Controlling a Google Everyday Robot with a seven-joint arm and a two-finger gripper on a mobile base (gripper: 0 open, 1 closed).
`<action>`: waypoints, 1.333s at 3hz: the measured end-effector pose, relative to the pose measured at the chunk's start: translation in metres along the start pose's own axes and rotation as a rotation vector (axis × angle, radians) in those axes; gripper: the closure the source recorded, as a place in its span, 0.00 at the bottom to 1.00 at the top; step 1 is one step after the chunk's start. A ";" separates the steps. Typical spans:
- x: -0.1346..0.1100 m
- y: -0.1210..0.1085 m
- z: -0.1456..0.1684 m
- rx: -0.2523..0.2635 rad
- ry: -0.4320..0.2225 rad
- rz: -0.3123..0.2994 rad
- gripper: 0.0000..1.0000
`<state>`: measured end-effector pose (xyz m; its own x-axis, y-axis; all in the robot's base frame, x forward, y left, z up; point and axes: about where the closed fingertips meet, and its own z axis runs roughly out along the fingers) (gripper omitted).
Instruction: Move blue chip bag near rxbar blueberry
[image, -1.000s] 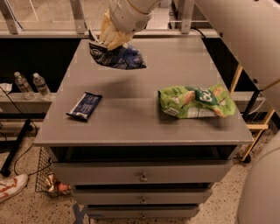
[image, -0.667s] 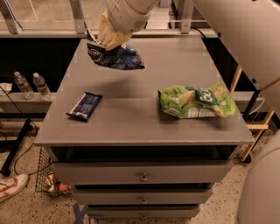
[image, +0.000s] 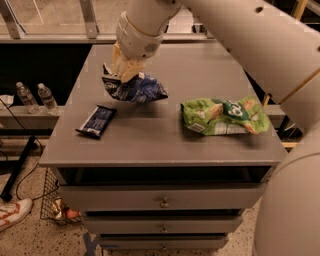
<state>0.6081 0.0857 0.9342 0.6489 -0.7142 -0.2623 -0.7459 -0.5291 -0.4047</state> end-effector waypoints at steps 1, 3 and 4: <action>-0.005 0.002 0.023 -0.046 -0.018 0.007 1.00; -0.012 -0.024 0.043 -0.025 -0.052 -0.021 1.00; -0.016 -0.035 0.048 0.003 -0.089 -0.028 1.00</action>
Offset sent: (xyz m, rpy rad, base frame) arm 0.0199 0.0482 -0.0246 0.0164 0.0342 0.0569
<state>0.6311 0.1381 0.9111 0.6801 -0.6558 -0.3278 -0.7271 -0.5464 -0.4156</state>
